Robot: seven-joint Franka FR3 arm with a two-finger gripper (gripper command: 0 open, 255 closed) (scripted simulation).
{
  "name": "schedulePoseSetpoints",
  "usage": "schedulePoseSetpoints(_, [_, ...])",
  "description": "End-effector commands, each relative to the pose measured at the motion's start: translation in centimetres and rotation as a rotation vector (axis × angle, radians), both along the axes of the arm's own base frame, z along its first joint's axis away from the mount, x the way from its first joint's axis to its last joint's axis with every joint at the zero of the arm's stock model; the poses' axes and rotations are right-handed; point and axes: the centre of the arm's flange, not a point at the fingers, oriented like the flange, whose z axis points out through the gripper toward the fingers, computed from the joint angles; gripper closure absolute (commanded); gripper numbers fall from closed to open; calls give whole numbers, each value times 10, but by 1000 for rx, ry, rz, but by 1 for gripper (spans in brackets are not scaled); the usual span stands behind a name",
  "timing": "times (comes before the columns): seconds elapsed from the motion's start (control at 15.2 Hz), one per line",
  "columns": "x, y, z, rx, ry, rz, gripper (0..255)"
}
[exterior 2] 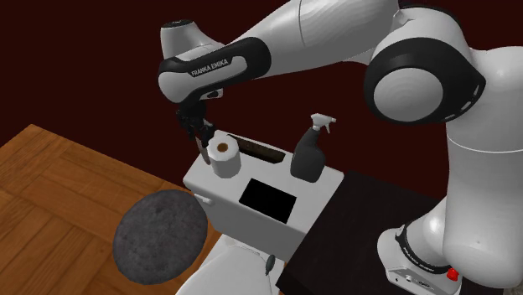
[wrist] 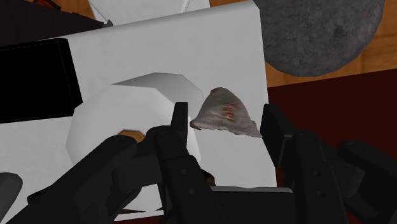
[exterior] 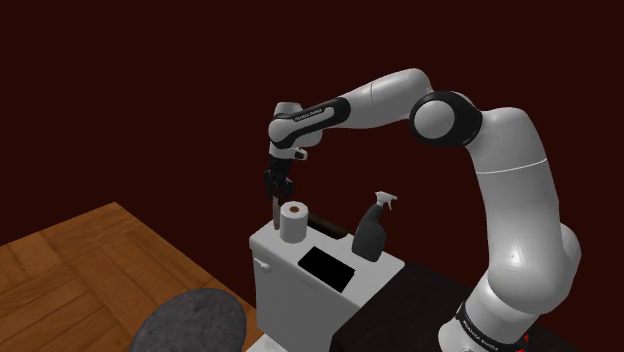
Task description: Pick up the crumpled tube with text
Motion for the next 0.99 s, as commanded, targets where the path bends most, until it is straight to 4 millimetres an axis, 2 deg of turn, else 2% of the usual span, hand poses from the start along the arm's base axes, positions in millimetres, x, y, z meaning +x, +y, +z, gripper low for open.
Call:
schedulePoseSetpoints(0.0, [0,0,0,0,1,0,255])
schedulePoseSetpoints(0.26, [0,0,0,0,1,0,255])
schedulePoseSetpoints(0.92, [0,0,52,0,1,0,255])
